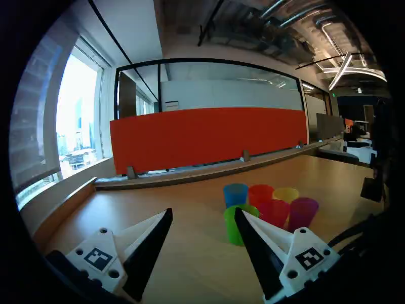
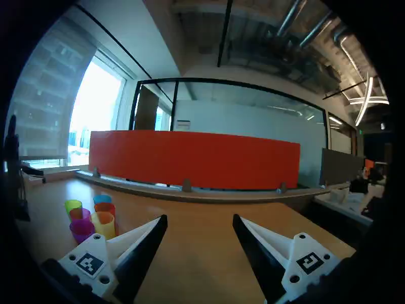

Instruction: Pour water

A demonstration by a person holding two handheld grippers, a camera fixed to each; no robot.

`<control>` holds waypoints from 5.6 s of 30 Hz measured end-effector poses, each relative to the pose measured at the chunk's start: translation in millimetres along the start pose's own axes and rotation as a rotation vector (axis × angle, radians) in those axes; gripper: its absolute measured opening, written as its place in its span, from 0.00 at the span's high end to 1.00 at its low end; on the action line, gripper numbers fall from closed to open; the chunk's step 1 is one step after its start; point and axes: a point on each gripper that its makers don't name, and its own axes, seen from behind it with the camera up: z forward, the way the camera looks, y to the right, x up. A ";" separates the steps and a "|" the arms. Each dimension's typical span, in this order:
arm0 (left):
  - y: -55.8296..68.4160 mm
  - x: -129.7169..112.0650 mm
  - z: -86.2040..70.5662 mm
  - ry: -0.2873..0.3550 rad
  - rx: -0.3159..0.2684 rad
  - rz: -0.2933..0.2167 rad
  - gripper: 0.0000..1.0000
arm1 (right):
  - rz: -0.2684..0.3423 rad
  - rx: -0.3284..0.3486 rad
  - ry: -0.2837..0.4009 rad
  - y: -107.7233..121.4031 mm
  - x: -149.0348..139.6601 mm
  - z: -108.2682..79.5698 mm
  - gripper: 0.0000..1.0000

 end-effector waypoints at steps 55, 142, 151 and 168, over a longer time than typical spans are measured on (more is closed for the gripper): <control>69.2 -95.1 94.2 -0.486 -0.496 0.278 0.09 | 0.029 0.060 -0.062 -7.6 -12.9 40.9 0.00; 78.3 25.9 40.2 -0.164 -0.399 0.131 0.17 | 0.023 0.119 -0.039 -34.8 3.8 30.4 0.00; 75.2 39.5 25.6 -0.105 -0.360 0.099 0.17 | 0.010 0.146 -0.049 -49.5 0.6 34.5 0.00; 77.0 46.2 7.9 -0.031 -0.313 0.025 0.17 | -0.085 0.291 -0.081 -113.1 1.9 60.4 0.00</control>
